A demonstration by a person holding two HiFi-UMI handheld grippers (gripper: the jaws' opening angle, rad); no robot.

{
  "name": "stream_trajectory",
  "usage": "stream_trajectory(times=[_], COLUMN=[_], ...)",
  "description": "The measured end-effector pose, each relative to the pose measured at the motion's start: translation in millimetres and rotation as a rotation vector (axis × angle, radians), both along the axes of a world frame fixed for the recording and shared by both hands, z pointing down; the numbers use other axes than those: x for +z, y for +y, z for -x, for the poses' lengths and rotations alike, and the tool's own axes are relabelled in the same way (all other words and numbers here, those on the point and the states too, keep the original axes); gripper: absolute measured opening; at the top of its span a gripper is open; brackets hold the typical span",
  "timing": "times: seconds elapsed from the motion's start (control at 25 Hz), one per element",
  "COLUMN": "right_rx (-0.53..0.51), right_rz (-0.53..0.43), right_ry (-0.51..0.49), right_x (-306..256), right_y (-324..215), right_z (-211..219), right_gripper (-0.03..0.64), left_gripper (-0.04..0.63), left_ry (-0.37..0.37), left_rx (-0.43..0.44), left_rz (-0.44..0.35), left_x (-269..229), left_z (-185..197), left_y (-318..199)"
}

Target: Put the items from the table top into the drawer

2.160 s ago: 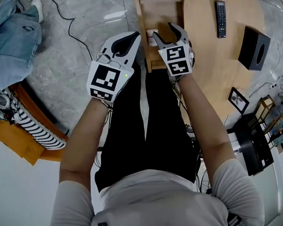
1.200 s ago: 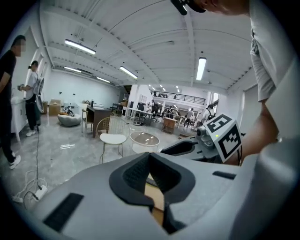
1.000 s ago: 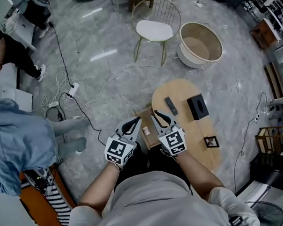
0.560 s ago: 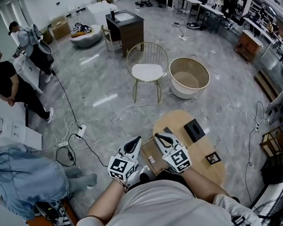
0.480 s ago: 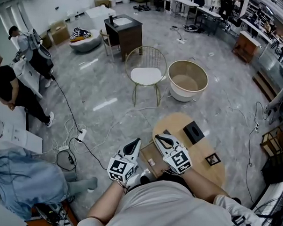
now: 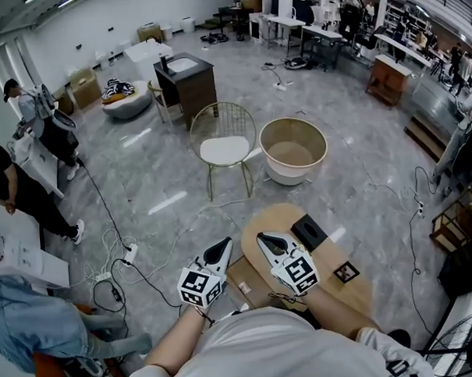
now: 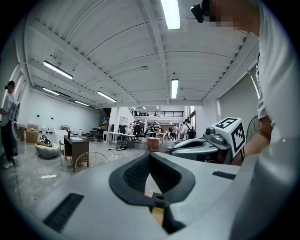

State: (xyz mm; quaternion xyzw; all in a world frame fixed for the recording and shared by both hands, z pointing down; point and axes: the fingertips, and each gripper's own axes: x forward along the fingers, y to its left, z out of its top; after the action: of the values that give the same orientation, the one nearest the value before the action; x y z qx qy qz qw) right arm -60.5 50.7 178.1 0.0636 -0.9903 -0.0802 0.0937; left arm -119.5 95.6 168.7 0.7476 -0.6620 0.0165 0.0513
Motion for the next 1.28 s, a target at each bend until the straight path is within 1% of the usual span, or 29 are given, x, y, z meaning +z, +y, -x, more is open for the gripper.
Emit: stream_trajectory(times=[0.16, 0.44, 0.56, 0.72, 0.84, 1.04, 1.16, 1.28], right_rx=[0.041, 0.081, 0.096, 0.127, 0.155, 0.210, 0.241, 0.269], right_rz=[0.003, 0.000, 0.002, 0.022, 0.024, 0.040, 0.060, 0.075], right_ry=[-0.008, -0.004, 0.008, 0.020, 0.023, 0.034, 0.059, 0.056], right_x=[-2, 0, 9, 19, 21, 25, 31, 30], right_y=[-22, -57, -69, -82, -88, -103, -115, -129], right_z=[-33, -84, -101, -116, -119, -108, -107, -106], right_gripper=[0.029, 0.029, 0.029, 0.029, 0.029, 0.029, 0.029, 0.029], left_gripper=[0.009, 0.009, 0.009, 0.009, 0.009, 0.009, 0.009, 0.009], left_ry=[-0.002, -0.009, -0.011, -0.012, -0.010, -0.011, -0.009, -0.004], left_rx=[0.034, 0.081, 0.100, 0.151, 0.186, 0.235, 0.258, 0.274], left_rz=[-0.010, -0.022, -0.024, -0.012, -0.004, 0.005, 0.032, 0.059], left_x=[-4, -5, -1, 4, 9, 16, 20, 26], left_z=[-26, -74, -91, -111, -115, -103, -96, -89], left_y=[-28, -73, -89, -106, -117, -134, -144, -154])
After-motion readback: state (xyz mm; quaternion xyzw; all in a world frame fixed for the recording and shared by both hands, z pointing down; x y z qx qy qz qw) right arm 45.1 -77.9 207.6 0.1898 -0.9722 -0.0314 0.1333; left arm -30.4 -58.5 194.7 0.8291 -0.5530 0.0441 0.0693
